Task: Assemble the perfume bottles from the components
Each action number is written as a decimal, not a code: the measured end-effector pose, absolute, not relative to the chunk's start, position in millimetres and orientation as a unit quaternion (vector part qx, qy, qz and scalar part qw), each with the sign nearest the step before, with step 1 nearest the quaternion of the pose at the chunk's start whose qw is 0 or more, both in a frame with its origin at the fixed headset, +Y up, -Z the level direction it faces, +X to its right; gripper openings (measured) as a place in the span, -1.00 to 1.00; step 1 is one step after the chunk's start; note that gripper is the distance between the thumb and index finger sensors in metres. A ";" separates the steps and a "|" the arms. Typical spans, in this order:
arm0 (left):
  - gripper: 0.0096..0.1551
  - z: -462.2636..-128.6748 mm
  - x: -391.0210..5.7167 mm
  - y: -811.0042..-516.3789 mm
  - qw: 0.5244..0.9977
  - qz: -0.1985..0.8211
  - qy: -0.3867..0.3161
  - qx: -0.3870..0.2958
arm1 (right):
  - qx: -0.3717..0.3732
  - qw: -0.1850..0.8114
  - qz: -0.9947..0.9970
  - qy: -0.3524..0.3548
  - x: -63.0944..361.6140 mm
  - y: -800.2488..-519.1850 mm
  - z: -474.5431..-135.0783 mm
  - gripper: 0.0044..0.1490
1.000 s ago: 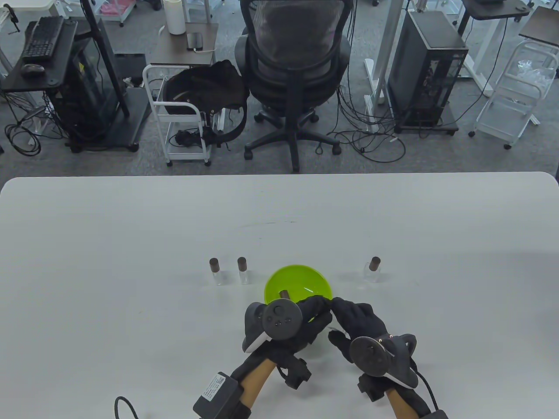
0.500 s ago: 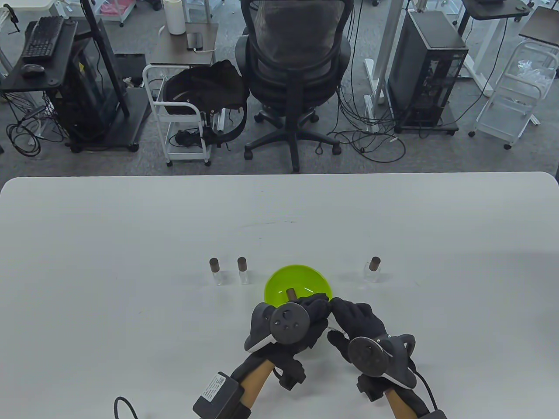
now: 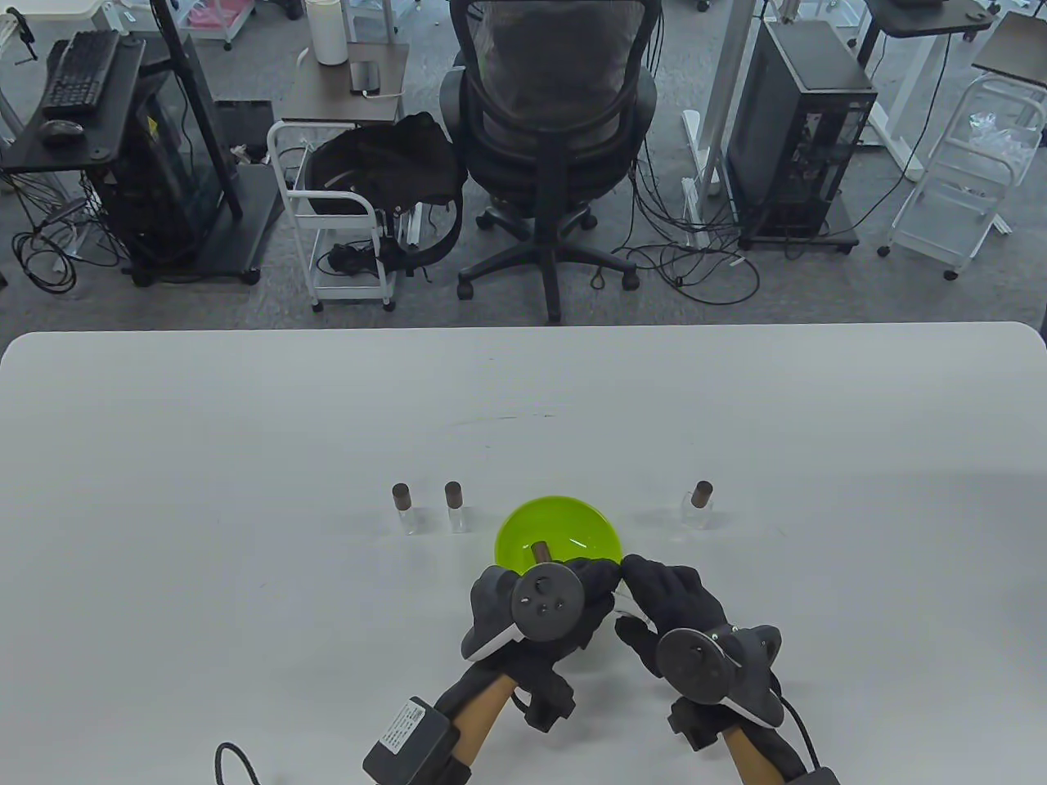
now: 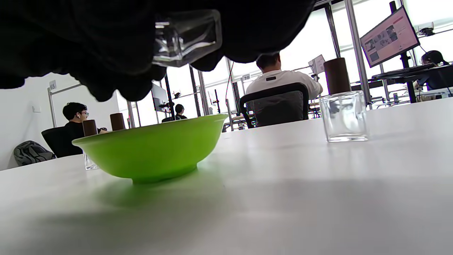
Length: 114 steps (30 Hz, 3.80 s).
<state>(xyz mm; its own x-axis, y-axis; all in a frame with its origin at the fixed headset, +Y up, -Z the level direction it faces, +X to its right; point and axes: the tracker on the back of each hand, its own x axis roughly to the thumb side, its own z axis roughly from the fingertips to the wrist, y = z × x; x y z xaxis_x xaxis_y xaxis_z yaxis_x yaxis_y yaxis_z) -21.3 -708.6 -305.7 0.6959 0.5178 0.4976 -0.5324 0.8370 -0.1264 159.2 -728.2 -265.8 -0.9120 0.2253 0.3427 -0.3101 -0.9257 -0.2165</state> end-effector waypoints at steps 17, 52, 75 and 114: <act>-0.62 -307.2 -24.1 -706.9 0.910 0.313 -0.271 -0.001 | 0.166 0.139 0.967 -0.136 159.6 -728.7 -264.4 -0.09; -0.46 -304.3 -17.7 -703.0 0.922 0.272 -0.274 0.019 | 0.191 0.167 0.961 -0.107 167.2 -725.6 -267.9 -0.10; -0.21 -346.4 -14.6 -700.8 0.964 -0.128 -0.226 -0.050 | 0.116 0.155 0.973 -0.122 205.1 -728.4 -279.2 -0.10; -0.34 -317.1 -17.3 -687.4 0.972 0.070 -0.216 0.068 | 0.105 0.198 0.969 -0.104 211.2 -731.3 -280.8 -0.09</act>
<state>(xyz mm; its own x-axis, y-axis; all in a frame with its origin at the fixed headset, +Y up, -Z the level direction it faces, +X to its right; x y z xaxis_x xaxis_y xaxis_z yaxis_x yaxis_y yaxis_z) -17.3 -687.4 -317.1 0.8970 0.1058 0.4292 -0.1648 0.9810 0.1026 211.2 -731.3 -280.8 -0.8997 0.3621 0.2440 -0.4055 -0.9001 -0.1595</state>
